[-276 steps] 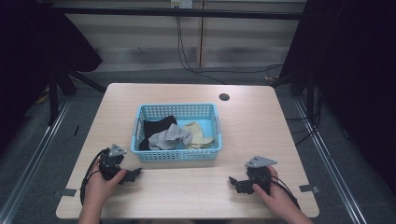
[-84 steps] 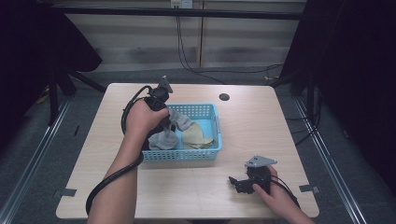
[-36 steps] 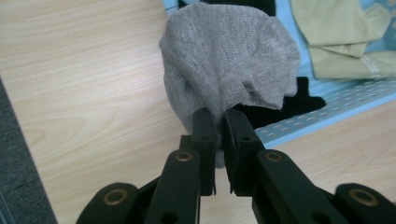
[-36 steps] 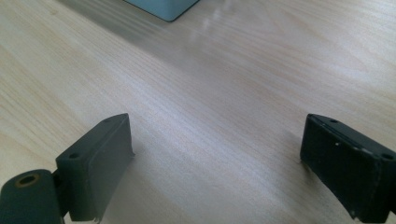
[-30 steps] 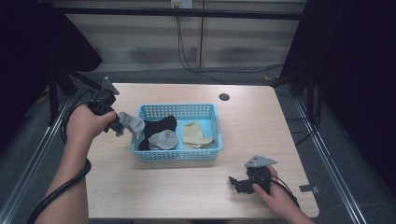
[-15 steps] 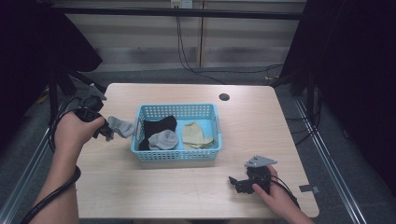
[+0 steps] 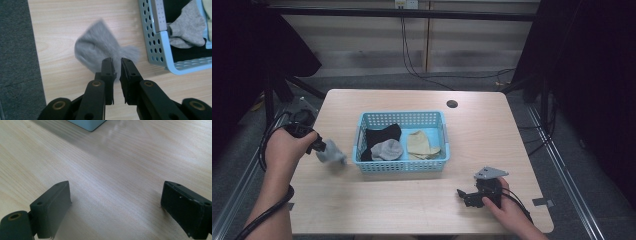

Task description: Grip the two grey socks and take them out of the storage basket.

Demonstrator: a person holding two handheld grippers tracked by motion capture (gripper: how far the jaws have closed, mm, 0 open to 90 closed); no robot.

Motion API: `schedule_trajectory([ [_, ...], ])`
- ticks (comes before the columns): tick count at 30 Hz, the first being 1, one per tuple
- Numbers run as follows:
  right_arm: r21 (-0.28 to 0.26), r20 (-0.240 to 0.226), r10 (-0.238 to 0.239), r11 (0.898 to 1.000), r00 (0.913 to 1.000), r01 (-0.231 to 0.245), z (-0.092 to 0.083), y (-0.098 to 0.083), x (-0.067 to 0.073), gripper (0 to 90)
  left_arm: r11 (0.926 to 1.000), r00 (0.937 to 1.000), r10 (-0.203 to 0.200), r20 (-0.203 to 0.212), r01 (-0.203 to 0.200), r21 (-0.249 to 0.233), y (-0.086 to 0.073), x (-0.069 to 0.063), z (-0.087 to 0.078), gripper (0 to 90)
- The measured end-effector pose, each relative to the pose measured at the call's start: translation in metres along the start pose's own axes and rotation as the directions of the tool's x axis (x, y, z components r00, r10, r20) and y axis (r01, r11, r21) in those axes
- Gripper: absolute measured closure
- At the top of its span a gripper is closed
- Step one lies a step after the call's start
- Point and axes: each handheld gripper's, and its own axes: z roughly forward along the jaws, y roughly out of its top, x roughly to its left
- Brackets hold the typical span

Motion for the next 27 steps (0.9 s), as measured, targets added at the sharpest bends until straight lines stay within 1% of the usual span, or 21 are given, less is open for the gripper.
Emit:
schedule_trajectory([
  [2,0.000,0.000,0.000,1.000,1.0000,0.000,0.000,0.000,0.000,8.6,1.0000,1.0000,0.000,-0.004,0.000,0.005,-0.001,0.000,0.006,81.0],
  [4,0.006,0.000,0.009,1.000,1.0000,-0.009,0.000,0.000,0.001,8.6,0.9999,1.0000,0.003,-0.003,-0.003,0.015,-0.001,-0.001,0.012,79.1],
  [6,0.006,0.000,0.009,1.000,1.0000,-0.009,0.000,0.000,0.001,8.6,0.9998,1.0000,0.006,0.007,-0.006,0.020,-0.002,-0.002,0.016,76.7],
  [7,0.006,0.000,0.009,1.000,1.0000,-0.009,0.000,0.000,0.001,8.6,0.9997,0.9999,0.013,0.002,-0.013,0.020,-0.001,-0.003,0.016,74.5],
  [9,0.006,0.000,0.009,1.000,1.0000,-0.009,0.000,0.000,0.001,8.6,0.9997,0.9997,0.024,0.011,-0.024,0.010,0.000,-0.006,0.015,67.7],
  [10,0.006,0.000,0.009,1.000,1.0000,-0.009,0.000,0.000,0.001,8.6,0.9995,0.9993,0.030,0.020,-0.031,0.009,0.000,-0.008,0.014,66.9],
  [11,0.006,0.000,0.009,1.000,1.0000,-0.009,0.000,0.000,0.001,8.6,0.9991,0.9989,0.043,0.021,-0.043,0.006,0.001,-0.010,0.012,63.6],
  [13,0.006,0.000,0.009,1.000,1.0000,-0.009,0.000,0.000,0.001,8.6,0.9979,0.9980,0.060,0.018,-0.060,-0.025,0.003,-0.015,0.010,56.6],
  [14,0.006,0.000,0.009,1.000,1.0000,-0.009,0.000,0.000,0.001,8.6,0.9972,0.9973,0.068,0.026,-0.067,-0.033,0.005,-0.018,0.008,56.6],
  [16,0.004,0.001,0.006,1.000,1.0000,-0.006,0.000,0.000,0.000,8.6,0.9954,0.9955,0.082,0.047,-0.080,-0.054,0.008,-0.027,0.006,51.4],
  [19,0.003,0.001,0.004,1.000,1.0000,-0.004,0.000,0.000,0.000,8.6,0.9902,0.9916,0.119,0.051,-0.115,-0.079,0.014,-0.042,0.004,46.0],
  [20,0.002,0.000,0.002,1.000,1.0000,-0.002,0.000,0.000,0.000,8.6,0.9877,0.9891,0.136,0.055,-0.131,-0.084,0.016,-0.048,0.003,43.3],
  [21,0.003,0.001,0.004,1.000,1.0000,-0.004,0.000,0.000,0.000,8.6,0.9859,0.9876,0.146,0.057,-0.141,-0.090,0.017,-0.051,0.003,41.5],
  [22,0.003,0.001,0.005,1.000,1.0000,-0.005,0.000,0.000,0.000,8.6,0.9843,0.9861,0.155,0.060,-0.149,-0.096,0.020,-0.057,0.003,41.1],
  [25,0.003,0.001,0.005,1.000,1.0000,-0.005,0.000,0.000,0.000,8.6,0.9806,0.9817,0.177,0.070,-0.170,-0.098,0.024,-0.070,0.004,39.4],
  [27,0.003,0.001,0.005,1.000,1.0000,-0.005,0.000,0.000,0.000,8.6,0.9761,0.9776,0.199,0.069,-0.191,-0.103,0.028,-0.077,0.006,38.1],
])
